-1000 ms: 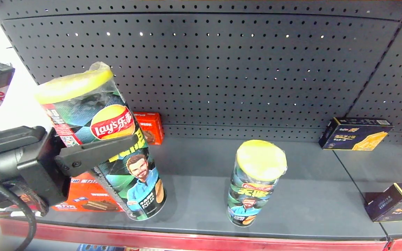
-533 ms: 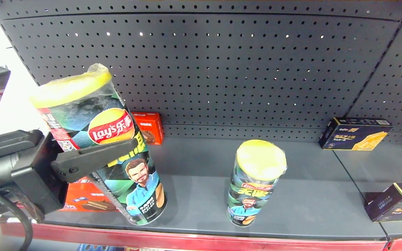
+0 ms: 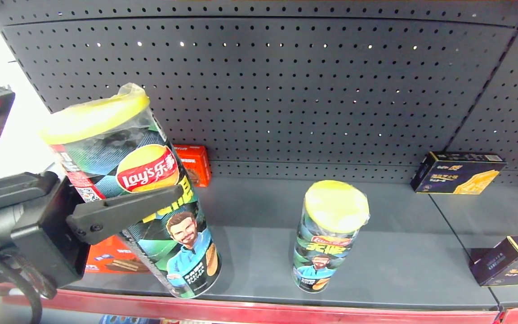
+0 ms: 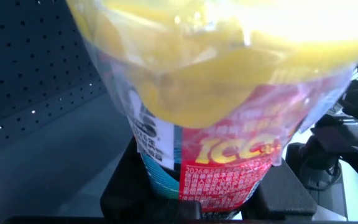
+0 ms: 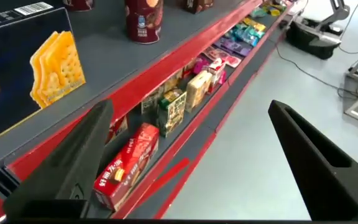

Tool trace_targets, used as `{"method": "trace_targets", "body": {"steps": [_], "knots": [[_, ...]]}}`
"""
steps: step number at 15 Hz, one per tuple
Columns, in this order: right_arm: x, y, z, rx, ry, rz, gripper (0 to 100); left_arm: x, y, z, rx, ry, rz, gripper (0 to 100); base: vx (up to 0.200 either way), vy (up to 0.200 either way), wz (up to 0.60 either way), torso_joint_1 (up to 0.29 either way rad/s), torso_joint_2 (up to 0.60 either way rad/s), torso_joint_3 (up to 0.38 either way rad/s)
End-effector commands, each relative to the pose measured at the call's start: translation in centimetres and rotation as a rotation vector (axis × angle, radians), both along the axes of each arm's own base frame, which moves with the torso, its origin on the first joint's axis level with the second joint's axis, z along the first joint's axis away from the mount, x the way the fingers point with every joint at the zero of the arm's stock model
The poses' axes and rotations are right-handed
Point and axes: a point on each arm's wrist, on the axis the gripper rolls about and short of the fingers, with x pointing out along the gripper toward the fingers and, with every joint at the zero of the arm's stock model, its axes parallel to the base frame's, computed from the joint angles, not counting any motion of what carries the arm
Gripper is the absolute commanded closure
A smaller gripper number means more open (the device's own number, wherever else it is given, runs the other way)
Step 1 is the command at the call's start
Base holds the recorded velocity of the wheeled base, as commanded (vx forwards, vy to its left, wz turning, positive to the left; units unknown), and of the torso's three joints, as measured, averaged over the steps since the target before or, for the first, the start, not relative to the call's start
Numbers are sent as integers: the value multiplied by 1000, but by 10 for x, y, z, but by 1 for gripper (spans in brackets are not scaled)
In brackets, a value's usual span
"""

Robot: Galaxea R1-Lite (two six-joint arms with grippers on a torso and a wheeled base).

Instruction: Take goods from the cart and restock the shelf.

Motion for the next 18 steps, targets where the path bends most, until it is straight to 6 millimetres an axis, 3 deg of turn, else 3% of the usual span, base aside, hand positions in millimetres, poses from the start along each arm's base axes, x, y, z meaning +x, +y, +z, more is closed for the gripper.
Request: {"method": "trace_targets", "body": {"steps": [1,2,7,11,18], "knots": [[0,-1,0,-3,-3,0,0,0,-2,-1,1,3,-11,100,0,0,0,0,0,0],[1,-2,0,-20,-10,0,0,-1,-2,-1,1,5,-14,100,0,0,0,0,0,0],[-7,-12,-1,2,-26,420,0,-4,-5,-7,1,2,-35,100,0,0,0,0,0,0],[-4,-13,-9,-24,-16,363,0,-7,-2,-13,7,19,-31,100,0,0,0,0,0,0],[-3,-12,-10,-51,31,392,0,-32,10,-29,14,40,-18,100,0,0,0,0,0,0]]}}
